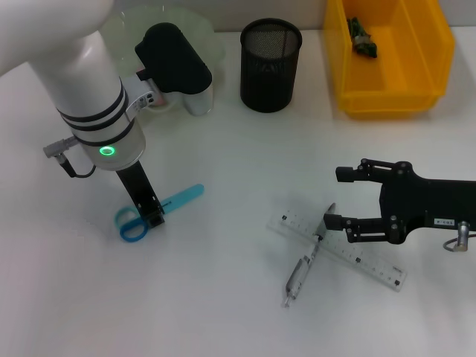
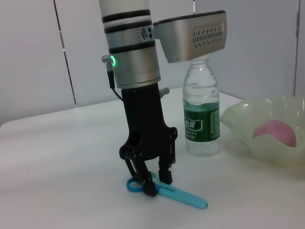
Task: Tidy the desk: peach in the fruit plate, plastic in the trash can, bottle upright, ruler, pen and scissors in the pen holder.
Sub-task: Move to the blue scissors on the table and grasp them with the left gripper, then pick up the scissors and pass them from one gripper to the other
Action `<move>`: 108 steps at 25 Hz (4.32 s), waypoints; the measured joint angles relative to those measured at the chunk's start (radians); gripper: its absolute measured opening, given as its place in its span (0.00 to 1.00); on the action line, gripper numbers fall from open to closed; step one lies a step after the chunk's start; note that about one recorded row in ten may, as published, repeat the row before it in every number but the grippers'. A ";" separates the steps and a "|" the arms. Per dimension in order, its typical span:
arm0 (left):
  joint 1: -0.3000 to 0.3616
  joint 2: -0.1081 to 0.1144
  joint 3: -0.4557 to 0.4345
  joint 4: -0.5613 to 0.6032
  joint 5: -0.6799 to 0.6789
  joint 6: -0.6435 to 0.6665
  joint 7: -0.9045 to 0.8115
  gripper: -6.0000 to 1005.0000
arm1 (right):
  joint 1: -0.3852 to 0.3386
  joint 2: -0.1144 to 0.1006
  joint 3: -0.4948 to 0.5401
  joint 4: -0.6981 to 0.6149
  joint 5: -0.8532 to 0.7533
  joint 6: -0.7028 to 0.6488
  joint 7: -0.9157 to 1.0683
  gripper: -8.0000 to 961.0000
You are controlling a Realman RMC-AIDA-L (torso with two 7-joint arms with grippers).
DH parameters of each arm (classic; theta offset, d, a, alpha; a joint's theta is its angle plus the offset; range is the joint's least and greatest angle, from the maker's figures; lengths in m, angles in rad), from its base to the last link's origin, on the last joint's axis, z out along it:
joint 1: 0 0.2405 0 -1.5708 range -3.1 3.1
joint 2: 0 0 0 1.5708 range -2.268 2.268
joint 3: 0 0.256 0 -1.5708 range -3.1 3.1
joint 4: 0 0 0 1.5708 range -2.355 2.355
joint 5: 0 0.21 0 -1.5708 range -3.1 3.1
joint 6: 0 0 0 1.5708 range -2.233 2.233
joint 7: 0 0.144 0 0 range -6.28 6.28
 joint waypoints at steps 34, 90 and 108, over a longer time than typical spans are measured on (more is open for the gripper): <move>-0.003 0.000 -0.001 -0.003 -0.005 0.000 0.002 0.27 | 0.000 0.000 0.004 0.000 0.000 0.000 0.000 0.86; 0.386 0.001 -0.594 -0.657 -1.260 0.175 0.844 0.27 | -0.020 0.019 0.029 0.204 0.140 -0.040 -0.247 0.86; 0.353 0.000 -0.683 -0.976 -1.457 0.158 0.998 0.27 | 0.025 0.033 0.030 0.655 0.503 -0.012 -0.752 0.86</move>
